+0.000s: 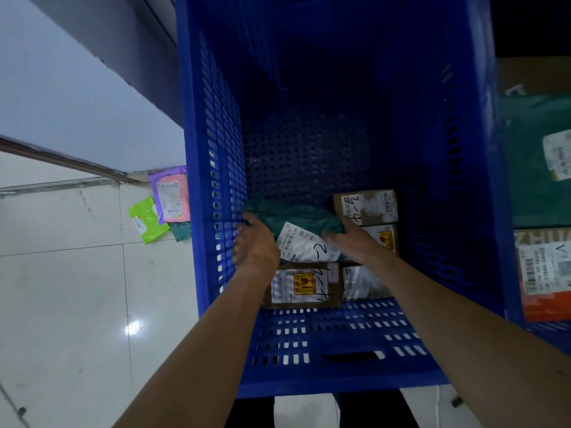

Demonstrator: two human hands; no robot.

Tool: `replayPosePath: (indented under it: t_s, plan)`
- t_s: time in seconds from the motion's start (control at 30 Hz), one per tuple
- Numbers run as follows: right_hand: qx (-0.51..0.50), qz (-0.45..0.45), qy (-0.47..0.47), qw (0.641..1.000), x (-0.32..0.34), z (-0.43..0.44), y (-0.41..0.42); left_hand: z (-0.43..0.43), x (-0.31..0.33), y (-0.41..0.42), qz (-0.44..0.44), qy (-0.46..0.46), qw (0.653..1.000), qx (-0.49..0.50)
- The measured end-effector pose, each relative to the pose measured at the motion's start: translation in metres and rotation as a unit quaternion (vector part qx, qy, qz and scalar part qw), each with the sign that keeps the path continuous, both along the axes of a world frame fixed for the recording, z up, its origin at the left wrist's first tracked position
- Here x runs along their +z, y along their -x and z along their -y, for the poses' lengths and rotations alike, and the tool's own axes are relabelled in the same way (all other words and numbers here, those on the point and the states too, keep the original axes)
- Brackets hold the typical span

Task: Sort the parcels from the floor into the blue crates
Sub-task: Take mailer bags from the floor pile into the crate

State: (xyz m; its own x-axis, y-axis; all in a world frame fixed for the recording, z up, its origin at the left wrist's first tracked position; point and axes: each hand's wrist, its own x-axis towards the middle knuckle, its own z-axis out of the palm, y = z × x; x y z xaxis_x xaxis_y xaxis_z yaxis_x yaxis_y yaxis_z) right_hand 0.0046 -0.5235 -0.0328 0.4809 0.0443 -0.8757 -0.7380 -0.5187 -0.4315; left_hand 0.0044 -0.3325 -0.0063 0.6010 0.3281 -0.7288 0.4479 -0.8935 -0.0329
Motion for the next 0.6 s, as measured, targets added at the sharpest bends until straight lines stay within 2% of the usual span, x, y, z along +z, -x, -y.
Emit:
replayPosePath:
  t_s: [0.23, 0.43, 0.6]
  plan:
    - [0.027, -0.003, -0.007, 1.0, -0.002, 0.002, -0.003, 0.003, -0.004, -0.011, -0.012, -0.006, 1.0, -0.008]
    - [-0.028, -0.013, -0.027, 0.999, -0.013, 0.009, -0.006, -0.001, -0.005, -0.013, 0.009, -0.004, 1.0, 0.004]
    - [-0.008, 0.002, -0.026, 1.0, -0.018, 0.009, -0.006, -0.001, -0.003, -0.018, -0.009, -0.022, 0.999, -0.032]
